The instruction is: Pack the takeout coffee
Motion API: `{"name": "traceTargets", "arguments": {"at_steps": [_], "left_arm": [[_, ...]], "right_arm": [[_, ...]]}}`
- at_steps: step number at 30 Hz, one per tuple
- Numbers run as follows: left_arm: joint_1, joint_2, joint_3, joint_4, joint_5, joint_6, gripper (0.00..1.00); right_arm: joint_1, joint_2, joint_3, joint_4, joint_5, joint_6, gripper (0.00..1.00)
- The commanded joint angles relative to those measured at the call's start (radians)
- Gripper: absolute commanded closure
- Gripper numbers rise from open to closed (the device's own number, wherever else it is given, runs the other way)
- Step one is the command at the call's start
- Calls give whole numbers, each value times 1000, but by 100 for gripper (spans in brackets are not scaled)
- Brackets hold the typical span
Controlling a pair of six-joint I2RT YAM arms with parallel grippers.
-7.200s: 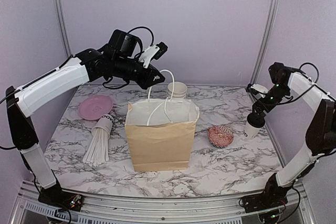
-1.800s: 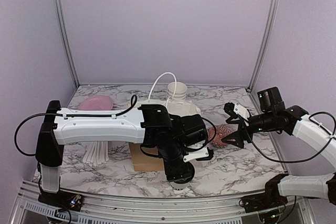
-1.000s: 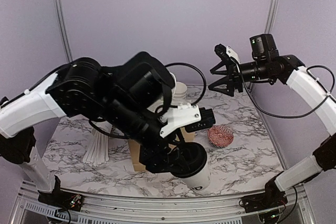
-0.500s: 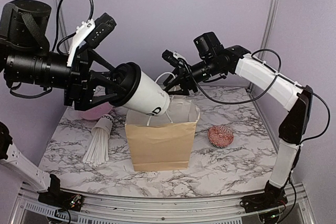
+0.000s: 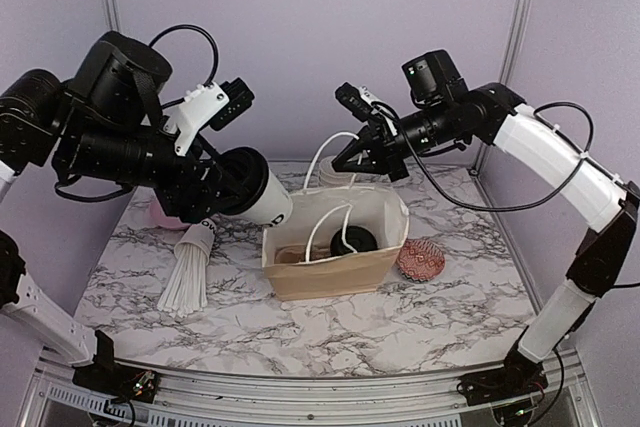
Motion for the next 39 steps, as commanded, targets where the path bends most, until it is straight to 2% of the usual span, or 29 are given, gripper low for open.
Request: {"name": "traceTargets", "arguments": {"at_steps": [1, 9, 16, 20, 27, 39], "left_arm": [[4, 78, -49, 17, 68, -2, 38], [-1, 103, -120, 101, 146, 7, 40], [-30, 107, -63, 116, 155, 19, 40], [-83, 129, -2, 116, 157, 30, 41], [-162, 158, 94, 118, 128, 50, 41], [-166, 108, 105, 115, -21, 75, 41]], "right_arm": [[9, -109, -95, 8, -80, -10, 100], [14, -210, -222, 13, -88, -15, 100], [16, -276, -259, -30, -114, -71, 100], [16, -299, -287, -15, -120, -76, 100], [16, -295, -268, -42, -158, -91, 100], [16, -303, -250, -194, -210, -286, 99]]}}
